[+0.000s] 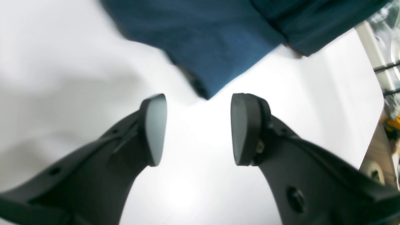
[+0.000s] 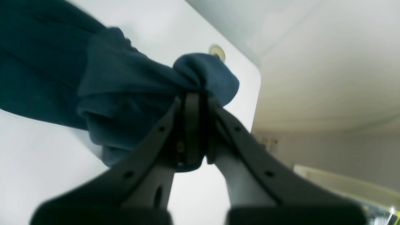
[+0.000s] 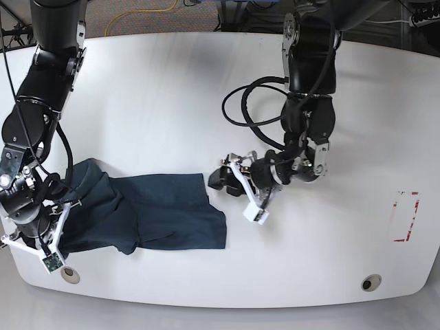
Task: Fold the T-shirt properly
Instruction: 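Release the shirt with the left gripper and move it toward the shirt's loose end, then grasp the shirt's loose end with the left gripper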
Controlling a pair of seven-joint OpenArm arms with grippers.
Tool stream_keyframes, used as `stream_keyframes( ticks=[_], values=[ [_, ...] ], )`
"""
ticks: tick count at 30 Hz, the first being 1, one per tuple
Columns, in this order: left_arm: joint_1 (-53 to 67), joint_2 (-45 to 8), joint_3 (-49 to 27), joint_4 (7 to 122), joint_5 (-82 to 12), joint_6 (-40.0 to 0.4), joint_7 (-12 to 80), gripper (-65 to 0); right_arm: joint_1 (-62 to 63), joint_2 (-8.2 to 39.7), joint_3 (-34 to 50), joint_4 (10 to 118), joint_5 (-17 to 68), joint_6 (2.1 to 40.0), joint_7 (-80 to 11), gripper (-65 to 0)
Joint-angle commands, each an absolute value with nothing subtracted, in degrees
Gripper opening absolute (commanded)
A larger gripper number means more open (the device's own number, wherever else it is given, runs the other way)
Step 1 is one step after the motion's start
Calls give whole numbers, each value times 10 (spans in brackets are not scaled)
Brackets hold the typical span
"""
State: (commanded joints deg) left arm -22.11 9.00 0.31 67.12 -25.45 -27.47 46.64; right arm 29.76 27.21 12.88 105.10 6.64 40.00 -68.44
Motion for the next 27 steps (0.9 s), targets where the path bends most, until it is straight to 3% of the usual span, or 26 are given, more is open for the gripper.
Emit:
stream_keyframes(
  ticks=[10, 18, 27],
  values=[
    [-247, 90, 38, 548, -258, -184, 359, -274, 264, 274, 161, 1076, 66, 400, -684, -650],
    [-265, 90, 64, 467, -262, -182, 294, -272, 259, 273, 167, 1076, 68, 400, -684, -650],
    [-288, 90, 130, 393, -376, -181, 237, -272, 240, 274, 168, 1088, 68, 400, -684, -650]
  ],
)
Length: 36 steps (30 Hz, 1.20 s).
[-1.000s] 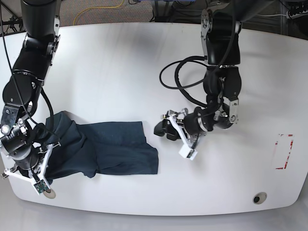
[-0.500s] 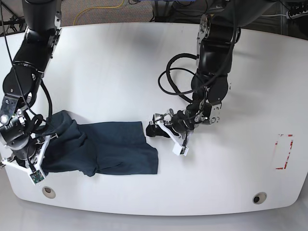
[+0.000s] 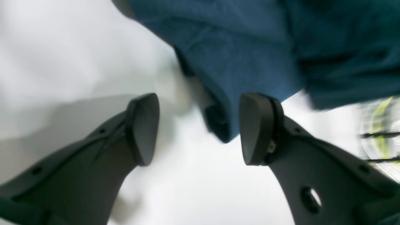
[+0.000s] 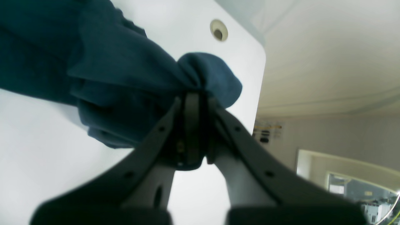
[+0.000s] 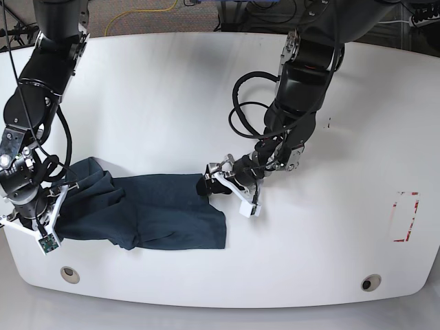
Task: Fold the T-shirt properly
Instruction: 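Grasp the shirt's loose end with the left gripper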
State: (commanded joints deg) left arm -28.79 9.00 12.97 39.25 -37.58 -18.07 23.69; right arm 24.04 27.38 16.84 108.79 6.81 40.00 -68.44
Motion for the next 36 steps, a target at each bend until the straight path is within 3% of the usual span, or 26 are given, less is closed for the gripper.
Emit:
stream_keyframes(
  ticks=[8, 19, 23, 27, 36],
  values=[
    [-303, 90, 223, 355, -479, -180, 183, -272, 240, 273, 168, 1091, 67, 400, -685, -650],
    [-315, 90, 234, 351, -496, -165, 159, -299, 240, 274, 168, 1091, 68, 400, -687, -650],
    [-319, 90, 234, 338, -499, -102, 158, -481, 240, 274, 168, 1091, 68, 400, -687, -650],
    [-335, 90, 234, 314, -500, -98, 158, -621, 240, 271, 168, 1091, 68, 400, -687, -650],
    [-337, 90, 234, 335, -519, -99, 159, -633, 240, 270, 168, 1091, 68, 400, -687, -650]
  ],
)
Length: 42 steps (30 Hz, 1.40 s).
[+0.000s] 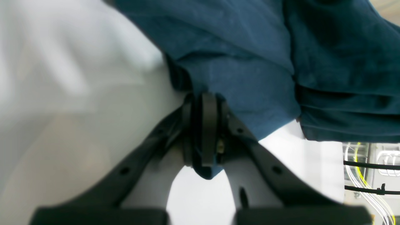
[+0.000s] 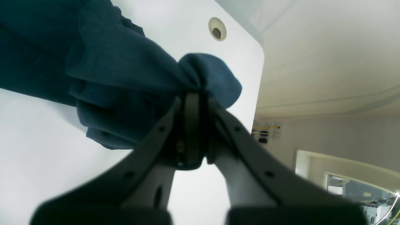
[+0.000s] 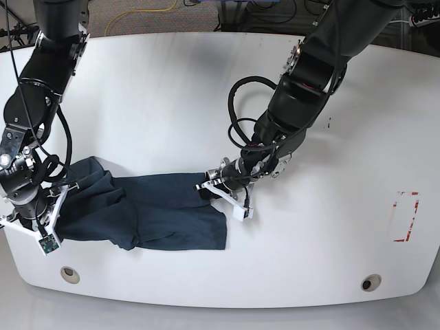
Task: Fold the T-shirt properly
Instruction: 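Grasp the shirt's loose end with the left gripper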
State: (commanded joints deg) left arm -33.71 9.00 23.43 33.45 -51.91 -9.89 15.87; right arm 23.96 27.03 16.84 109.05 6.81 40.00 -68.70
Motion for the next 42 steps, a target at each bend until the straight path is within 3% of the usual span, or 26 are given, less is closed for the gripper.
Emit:
stream_keyframes(
  ticks=[12, 21, 30, 37, 40, 42],
  values=[
    [-291, 79, 241, 522, -536, -94, 203, -650, 240, 269, 168, 1098, 68, 400, -687, -650],
    [-241, 1, 204, 647, -537, -57, 225, -650, 240, 269, 168, 1098, 68, 400, -687, -650],
    [-178, -80, 111, 794, -538, -58, 296, -650, 240, 256, 167, 1096, 66, 400, -687, -650],
    [-160, -138, 100, 824, -538, -58, 299, -650, 240, 245, 165, 1098, 68, 400, -687, -650],
    [-160, -137, 103, 823, -538, -58, 306, -586, 240, 235, 165, 1098, 66, 400, -687, -650],
    [-163, -133, 116, 815, -538, -58, 323, -483, 240, 233, 165, 1098, 65, 400, -687, -650]
  ],
)
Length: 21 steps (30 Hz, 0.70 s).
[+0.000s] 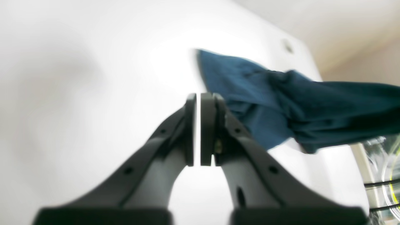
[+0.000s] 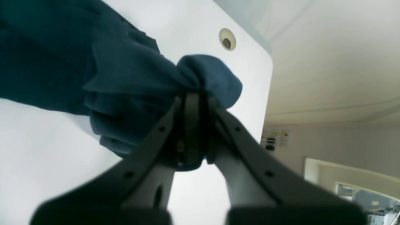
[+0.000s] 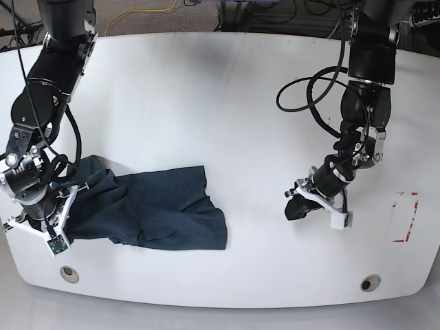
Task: Fold the T-shirt properly
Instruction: 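Grasp the shirt's loose end with the left gripper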
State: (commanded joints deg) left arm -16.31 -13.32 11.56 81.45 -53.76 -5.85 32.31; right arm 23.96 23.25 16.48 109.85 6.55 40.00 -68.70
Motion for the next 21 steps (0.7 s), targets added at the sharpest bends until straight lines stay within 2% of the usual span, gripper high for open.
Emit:
stream_keyframes(
  ticks=[5, 6, 13, 21],
  values=[
    [-165, -86, 145, 781, -536, -58, 326, -307, 240, 230, 164, 1098, 65, 400, -687, -650],
    [-166, -79, 149, 777, -535, -58, 327, -293, 240, 230, 164, 1098, 65, 400, -687, -650],
    [-203, -17, 196, 679, -525, -54, 320, -289, 240, 230, 165, 1098, 65, 400, -687, -650],
    [-256, 57, 228, 520, -453, -58, 257, -286, 240, 234, 167, 1098, 65, 400, -687, -650]
  ],
)
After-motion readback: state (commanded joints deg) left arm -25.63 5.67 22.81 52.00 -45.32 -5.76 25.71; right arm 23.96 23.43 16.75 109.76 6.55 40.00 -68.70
